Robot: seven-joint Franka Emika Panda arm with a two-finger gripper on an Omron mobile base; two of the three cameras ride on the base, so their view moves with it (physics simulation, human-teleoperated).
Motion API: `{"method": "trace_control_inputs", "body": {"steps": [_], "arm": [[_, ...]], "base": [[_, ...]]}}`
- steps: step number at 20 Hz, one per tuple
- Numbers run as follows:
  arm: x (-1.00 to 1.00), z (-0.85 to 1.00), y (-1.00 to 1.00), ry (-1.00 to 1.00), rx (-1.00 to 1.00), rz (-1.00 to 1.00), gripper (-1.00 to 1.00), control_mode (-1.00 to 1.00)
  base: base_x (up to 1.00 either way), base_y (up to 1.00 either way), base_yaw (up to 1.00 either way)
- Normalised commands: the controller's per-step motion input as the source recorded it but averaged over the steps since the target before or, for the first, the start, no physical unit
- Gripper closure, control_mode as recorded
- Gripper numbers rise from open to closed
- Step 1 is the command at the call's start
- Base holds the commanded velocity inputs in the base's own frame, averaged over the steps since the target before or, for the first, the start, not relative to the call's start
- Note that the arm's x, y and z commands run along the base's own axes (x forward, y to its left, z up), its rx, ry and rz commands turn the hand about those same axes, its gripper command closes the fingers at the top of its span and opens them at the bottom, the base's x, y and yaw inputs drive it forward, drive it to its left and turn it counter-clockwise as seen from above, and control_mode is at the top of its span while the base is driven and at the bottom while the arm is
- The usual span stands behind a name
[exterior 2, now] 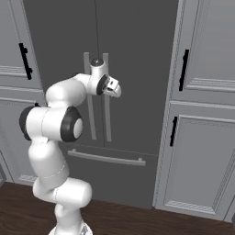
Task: Grab a lemon wedge from the fridge and one ice cube from the ice bowl, and put them in the glass of lemonade.
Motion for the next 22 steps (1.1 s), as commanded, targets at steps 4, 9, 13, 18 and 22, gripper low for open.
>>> {"method": "trace_control_inputs", "body": {"steps": [4, 9, 13, 18, 22], "arm": [[0.44, -0.13, 0.00, 0.00, -0.08, 0.00, -1.00, -1.00], [0.15, -0.19, -0.05, -0.06, -0.02, 0.00, -1.00, -1.00], [0.07, -0.39, 0.00, -0.26, 0.00, 0.00, -1.00, -1.00], [0.44, -0.25, 0.00, -0.23, 0.00, 0.04, -1.00, -1.00], [0.75, -0.05, 0.00, -0.05, 0.00, 0.05, -1.00, -1.00]], "base": [[0.00, 0.00, 0.00], [0.00, 0.00, 0.00], [0.00, 0.00, 0.00], [0.00, 0.00, 0.00], [0.00, 0.00, 0.00]]}}
